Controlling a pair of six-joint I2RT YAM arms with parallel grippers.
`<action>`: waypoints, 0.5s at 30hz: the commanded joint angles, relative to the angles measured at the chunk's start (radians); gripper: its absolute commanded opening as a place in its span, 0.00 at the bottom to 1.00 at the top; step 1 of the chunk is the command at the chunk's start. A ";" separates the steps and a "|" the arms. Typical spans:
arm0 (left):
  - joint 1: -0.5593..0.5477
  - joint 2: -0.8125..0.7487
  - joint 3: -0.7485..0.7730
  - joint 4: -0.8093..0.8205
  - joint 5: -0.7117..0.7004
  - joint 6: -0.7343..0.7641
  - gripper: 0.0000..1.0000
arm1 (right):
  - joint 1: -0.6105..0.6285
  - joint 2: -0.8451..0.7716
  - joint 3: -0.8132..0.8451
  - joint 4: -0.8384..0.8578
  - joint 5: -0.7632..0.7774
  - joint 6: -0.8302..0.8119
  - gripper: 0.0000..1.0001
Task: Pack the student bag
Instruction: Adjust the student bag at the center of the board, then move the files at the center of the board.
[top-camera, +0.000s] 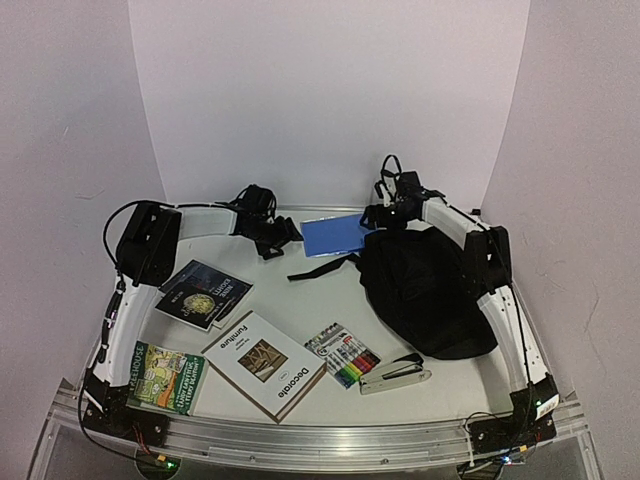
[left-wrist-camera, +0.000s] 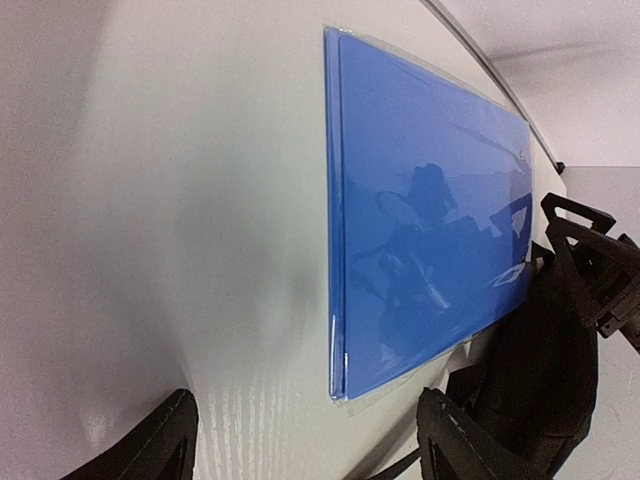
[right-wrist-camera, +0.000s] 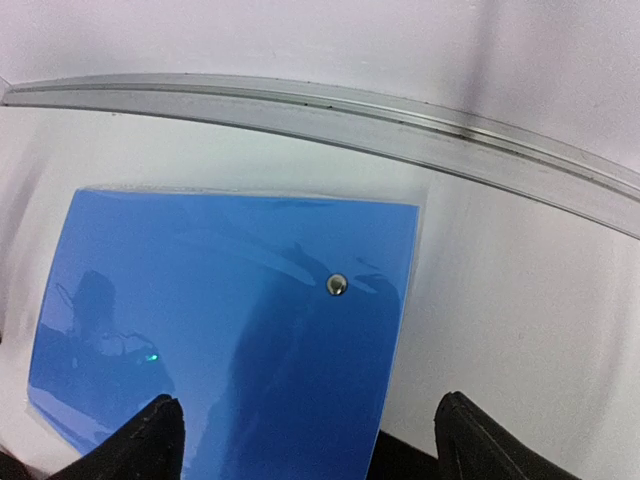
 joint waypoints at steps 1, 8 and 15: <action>0.015 -0.111 0.006 -0.085 -0.071 0.026 0.75 | 0.046 0.036 0.053 0.076 -0.021 0.012 0.80; 0.039 -0.227 -0.077 -0.130 -0.132 0.020 0.75 | 0.113 0.036 0.022 0.081 -0.096 0.010 0.64; 0.068 -0.342 -0.179 -0.153 -0.160 0.016 0.75 | 0.215 -0.009 -0.019 0.081 -0.098 -0.086 0.61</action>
